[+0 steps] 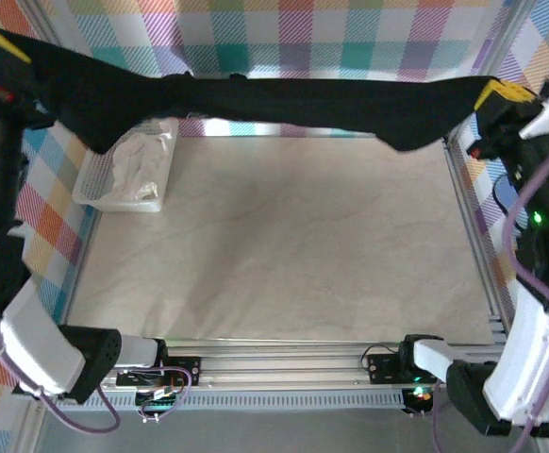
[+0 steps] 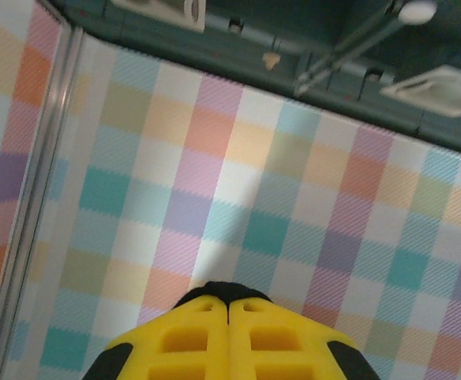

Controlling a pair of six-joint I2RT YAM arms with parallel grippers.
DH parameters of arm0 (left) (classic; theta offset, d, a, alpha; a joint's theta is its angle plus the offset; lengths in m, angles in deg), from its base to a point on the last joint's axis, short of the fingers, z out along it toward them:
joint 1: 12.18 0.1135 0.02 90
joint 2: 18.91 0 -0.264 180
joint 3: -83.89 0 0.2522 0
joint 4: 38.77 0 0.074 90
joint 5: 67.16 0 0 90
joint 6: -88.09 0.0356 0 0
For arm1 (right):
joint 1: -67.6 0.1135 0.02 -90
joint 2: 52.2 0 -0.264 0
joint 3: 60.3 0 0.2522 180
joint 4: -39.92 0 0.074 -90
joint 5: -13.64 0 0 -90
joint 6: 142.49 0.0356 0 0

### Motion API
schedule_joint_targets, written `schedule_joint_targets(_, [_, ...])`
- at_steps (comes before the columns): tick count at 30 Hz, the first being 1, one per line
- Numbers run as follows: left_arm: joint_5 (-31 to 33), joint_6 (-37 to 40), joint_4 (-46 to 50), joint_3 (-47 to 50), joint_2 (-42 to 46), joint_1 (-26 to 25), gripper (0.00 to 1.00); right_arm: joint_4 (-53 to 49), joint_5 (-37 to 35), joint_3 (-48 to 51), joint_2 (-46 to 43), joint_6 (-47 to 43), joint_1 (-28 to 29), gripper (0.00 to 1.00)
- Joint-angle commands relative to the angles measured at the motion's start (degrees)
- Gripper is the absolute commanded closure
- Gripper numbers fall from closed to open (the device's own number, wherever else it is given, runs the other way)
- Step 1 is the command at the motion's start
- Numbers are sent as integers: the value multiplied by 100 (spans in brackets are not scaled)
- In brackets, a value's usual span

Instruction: Fold the inside-out t-shirt

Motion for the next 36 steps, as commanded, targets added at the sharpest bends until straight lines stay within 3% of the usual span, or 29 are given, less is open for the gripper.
schedule_joint_targets(1, [-89,-44,-156,133,-57,69,100,-154,-149,-156,-67,-152,-8,100])
schedule_joint_targets(8, [127,159,-129,-56,-683,65,100,-232,-124,-413,295,-251,-7,100])
schedule_joint_targets(15, [134,309,-223,-314,-2009,69,100,63,3,-188,1187,-331,-3,100])
schedule_joint_targets(21, [-33,297,-464,-310,-3500,60,100,902,117,404,2522,-296,57,100])
schedule_joint_targets(24, [-72,268,-810,-490,-4531,53,100,1077,22,-12,3768,-249,194,100])
schedule_joint_targets(27, [-126,214,-961,-1285,-5659,59,84,875,-39,-1318,5334,-74,296,100])
schedule_joint_targets(32, [-127,153,-1335,-1330,-6198,42,49,-416,-202,-5001,8045,60,435,76])
schedule_joint_targets(34, [-219,138,-1116,-1322,-6170,43,36,-718,-329,-5144,8157,60,434,65])
schedule_joint_targets(36, [-413,7,-766,-1235,-6046,26,30,-741,-469,-4210,7661,-5,437,60])
